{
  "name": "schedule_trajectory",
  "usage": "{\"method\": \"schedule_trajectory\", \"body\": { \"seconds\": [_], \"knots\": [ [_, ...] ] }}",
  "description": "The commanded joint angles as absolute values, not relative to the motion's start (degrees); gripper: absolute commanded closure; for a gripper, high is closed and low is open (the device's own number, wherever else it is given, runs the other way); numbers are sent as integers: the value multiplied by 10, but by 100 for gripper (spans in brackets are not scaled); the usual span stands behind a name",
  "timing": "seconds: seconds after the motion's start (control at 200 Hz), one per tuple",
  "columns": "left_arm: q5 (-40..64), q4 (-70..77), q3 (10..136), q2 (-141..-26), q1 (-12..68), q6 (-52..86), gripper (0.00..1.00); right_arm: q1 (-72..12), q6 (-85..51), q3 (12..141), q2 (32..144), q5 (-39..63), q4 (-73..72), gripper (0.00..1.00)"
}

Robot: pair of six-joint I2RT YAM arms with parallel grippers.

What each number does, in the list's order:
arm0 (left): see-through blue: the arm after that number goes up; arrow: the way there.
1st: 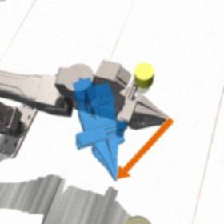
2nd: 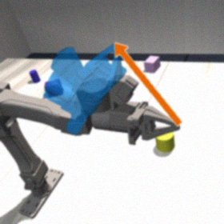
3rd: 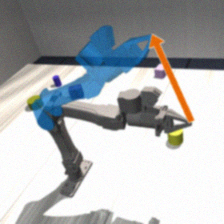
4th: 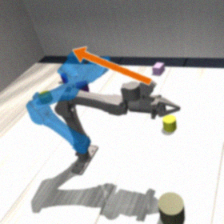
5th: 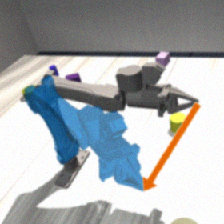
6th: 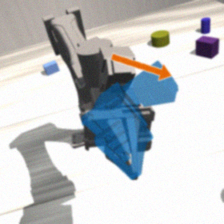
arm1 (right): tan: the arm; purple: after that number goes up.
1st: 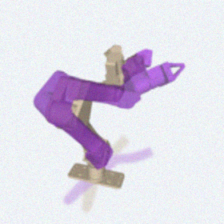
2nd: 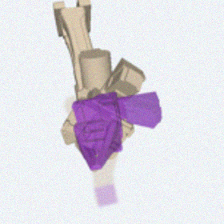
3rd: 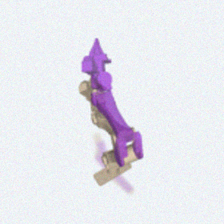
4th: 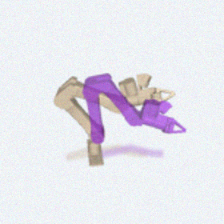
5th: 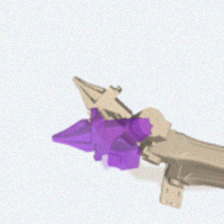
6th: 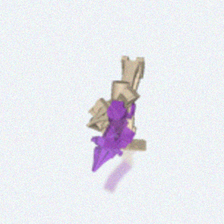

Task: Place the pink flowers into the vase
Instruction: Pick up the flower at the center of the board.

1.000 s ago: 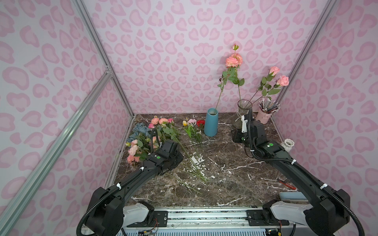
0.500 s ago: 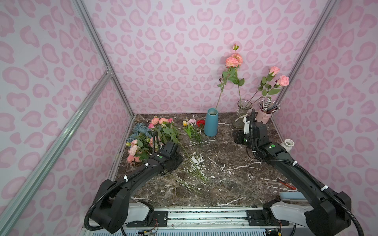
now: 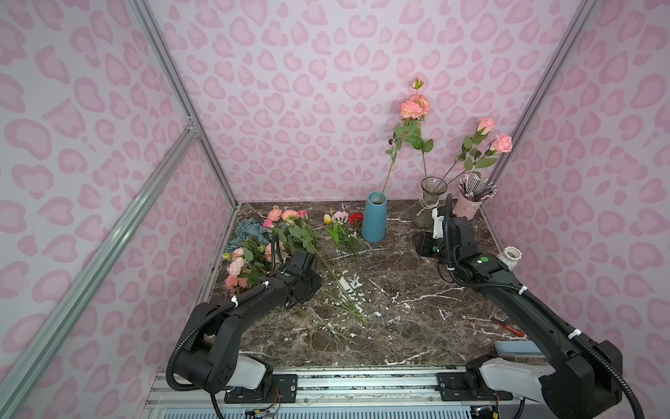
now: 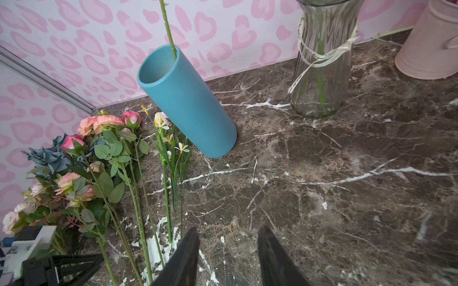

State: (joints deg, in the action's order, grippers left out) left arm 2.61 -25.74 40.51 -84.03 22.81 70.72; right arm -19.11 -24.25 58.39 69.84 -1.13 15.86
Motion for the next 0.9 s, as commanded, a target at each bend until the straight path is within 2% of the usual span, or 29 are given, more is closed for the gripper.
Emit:
{"method": "schedule_trajectory", "body": {
  "seconds": [0.0, 0.3, 0.675, 0.895],
  "knots": [
    [22, -221, 408, -849, 227, 705, 73, -189, -244, 587, 698, -4, 143, 57],
    [28, -187, 409, -884, 225, 706, 78, -185, -240, 587, 697, 0, 147, 56],
    [-13, -215, 420, -847, 231, 708, 96, -183, -240, 588, 701, -1, 146, 56],
    [-58, -247, 433, -794, 248, 719, 96, -183, -237, 591, 707, -3, 147, 57]
  ]
}}
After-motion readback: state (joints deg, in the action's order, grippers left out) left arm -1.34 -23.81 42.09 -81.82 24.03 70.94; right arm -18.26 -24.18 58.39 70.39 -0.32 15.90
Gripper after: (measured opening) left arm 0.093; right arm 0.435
